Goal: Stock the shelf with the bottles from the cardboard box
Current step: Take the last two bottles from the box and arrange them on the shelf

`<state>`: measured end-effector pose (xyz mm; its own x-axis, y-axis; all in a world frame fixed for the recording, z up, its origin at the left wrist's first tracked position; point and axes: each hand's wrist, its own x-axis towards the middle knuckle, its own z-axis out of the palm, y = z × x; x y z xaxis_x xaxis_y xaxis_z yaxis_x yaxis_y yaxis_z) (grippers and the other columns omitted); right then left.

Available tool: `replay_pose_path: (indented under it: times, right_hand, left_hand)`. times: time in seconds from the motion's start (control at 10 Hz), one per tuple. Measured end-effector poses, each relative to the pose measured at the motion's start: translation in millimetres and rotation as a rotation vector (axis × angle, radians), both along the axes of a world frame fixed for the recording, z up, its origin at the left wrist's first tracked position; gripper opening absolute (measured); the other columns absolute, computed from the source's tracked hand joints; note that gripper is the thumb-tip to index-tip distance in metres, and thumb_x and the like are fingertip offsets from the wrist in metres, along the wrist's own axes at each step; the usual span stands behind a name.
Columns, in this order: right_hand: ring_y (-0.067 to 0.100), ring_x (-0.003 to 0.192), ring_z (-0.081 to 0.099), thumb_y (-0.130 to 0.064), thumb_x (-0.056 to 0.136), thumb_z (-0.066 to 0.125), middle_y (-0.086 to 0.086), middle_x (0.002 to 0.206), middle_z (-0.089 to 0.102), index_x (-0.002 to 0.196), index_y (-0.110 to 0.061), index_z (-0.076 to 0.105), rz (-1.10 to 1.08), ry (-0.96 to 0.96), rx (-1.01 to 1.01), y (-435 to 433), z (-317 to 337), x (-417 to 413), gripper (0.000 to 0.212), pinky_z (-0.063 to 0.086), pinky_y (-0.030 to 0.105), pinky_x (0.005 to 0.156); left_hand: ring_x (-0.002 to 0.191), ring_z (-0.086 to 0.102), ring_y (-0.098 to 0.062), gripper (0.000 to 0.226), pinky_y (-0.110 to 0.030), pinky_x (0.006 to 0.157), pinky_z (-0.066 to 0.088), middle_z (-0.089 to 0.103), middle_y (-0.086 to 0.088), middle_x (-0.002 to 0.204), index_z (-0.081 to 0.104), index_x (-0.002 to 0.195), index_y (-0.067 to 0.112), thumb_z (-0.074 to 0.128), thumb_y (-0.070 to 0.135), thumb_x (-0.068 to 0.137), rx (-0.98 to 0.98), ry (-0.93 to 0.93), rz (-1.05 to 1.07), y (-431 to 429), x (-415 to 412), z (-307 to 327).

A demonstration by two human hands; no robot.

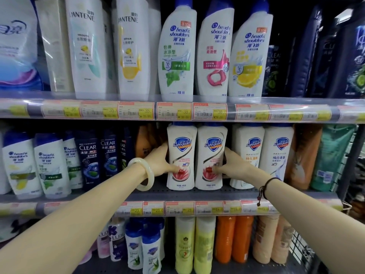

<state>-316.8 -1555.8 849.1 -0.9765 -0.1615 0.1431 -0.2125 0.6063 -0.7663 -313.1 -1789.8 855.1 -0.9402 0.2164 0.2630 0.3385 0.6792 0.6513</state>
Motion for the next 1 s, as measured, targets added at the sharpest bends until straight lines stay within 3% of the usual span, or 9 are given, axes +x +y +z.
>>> replay_pose_path:
  times: [0.2, 0.5, 0.7, 0.9, 1.0]
  right_hand:
    - [0.023, 0.113, 0.058, -0.021, 0.074, 0.076, 0.002, 0.124, 0.059, 0.132, -0.017, 0.038, 0.025, 0.008, 0.038, 3.3, 0.1, -3.2, 0.07, 0.05, 0.046, 0.096]
    - [0.02, 0.117, 0.055, -0.02, 0.075, 0.075, 0.002, 0.127, 0.058, 0.135, -0.014, 0.037, 0.027, 0.024, 0.048, 4.0, -4.6, -6.4, 0.071, 0.043, 0.036, 0.103]
    - [0.025, 0.109, 0.057, -0.026, 0.08, 0.068, 0.007, 0.119, 0.059, 0.125, -0.008, 0.042, -0.042, 0.02, 0.163, 1.0, -5.9, -0.7, 0.055, 0.048, 0.037, 0.095]
    - [0.027, 0.11, 0.058, -0.022, 0.085, 0.062, 0.01, 0.121, 0.061, 0.122, -0.006, 0.047, -0.049, 0.034, 0.206, 3.7, -16.2, 20.2, 0.043, 0.049, 0.04, 0.095]
    - [0.024, 0.1, 0.059, -0.026, 0.084, 0.064, 0.008, 0.113, 0.062, 0.119, -0.007, 0.051, -0.043, 0.044, 0.337, 7.7, -21.2, 37.5, 0.043, 0.05, 0.033, 0.082]
  left_hand:
    - [0.128, 0.047, -0.021, 0.084, -0.033, 0.1, 0.043, 0.048, -0.003, 0.14, 0.031, 0.138, 0.021, 0.079, 0.016, 0.069, 0.032, -0.023, 0.026, -2.4, -0.7, -0.1]
    - [0.129, 0.046, -0.022, 0.085, -0.043, 0.107, 0.04, 0.049, -0.004, 0.14, 0.03, 0.14, 0.022, 0.078, 0.019, 0.07, 0.034, -0.019, 0.043, -1.1, -0.3, -3.5]
    - [0.126, 0.05, -0.022, 0.079, -0.045, 0.105, 0.042, 0.053, -0.004, 0.137, 0.036, 0.137, 0.02, 0.078, 0.016, 0.07, 0.073, 0.016, 0.076, 2.8, 6.5, -7.9]
    - [0.112, 0.059, -0.025, 0.063, -0.038, 0.096, 0.048, 0.059, -0.01, 0.127, 0.042, 0.129, 0.012, 0.073, 0.01, 0.075, 0.087, 0.017, 0.132, 14.1, 27.7, -14.0]
    - [0.107, 0.06, -0.025, 0.061, -0.028, 0.085, 0.047, 0.061, -0.01, 0.121, 0.042, 0.128, 0.01, 0.072, 0.014, 0.076, -0.021, -0.022, 0.158, 15.8, 42.6, -11.7]
